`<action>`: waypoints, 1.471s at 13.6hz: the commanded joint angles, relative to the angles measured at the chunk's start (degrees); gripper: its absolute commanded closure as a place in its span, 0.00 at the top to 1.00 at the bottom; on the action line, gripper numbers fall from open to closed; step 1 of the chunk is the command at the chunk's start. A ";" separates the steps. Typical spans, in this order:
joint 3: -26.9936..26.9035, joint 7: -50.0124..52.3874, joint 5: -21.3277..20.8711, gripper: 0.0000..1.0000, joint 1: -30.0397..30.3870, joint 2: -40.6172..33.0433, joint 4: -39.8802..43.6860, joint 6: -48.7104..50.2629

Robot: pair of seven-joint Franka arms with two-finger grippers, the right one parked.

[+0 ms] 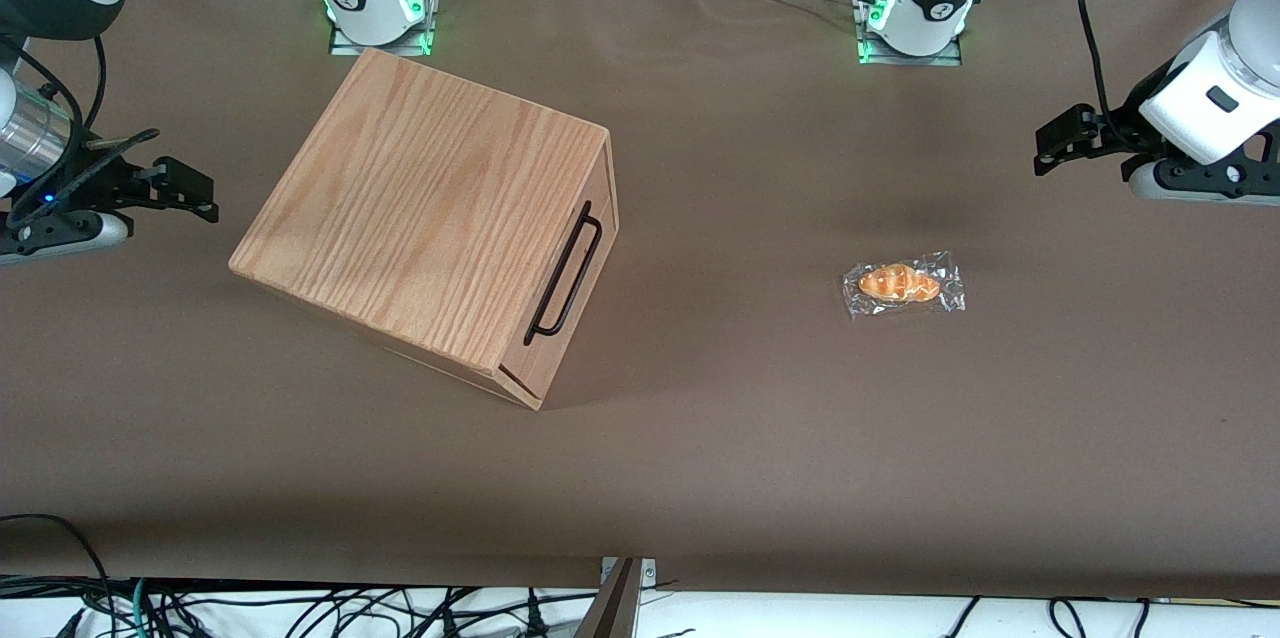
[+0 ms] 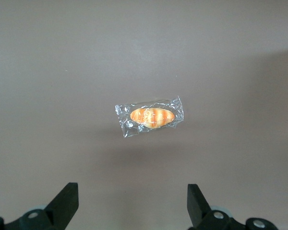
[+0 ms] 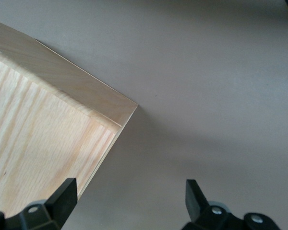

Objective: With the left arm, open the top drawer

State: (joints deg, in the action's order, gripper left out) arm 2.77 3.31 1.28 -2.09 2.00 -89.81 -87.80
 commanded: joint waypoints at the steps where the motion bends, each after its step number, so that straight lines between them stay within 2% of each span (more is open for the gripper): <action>1: 0.04 -0.50 0.30 1.00 0.86 0.29 1.04 0.53; 20: 0.13 0.29 0.13 1.00 0.86 0.64 1.04 1.67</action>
State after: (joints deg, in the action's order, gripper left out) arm 2.65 3.41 1.28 -1.49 2.35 -89.80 -87.19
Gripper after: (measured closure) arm 0.000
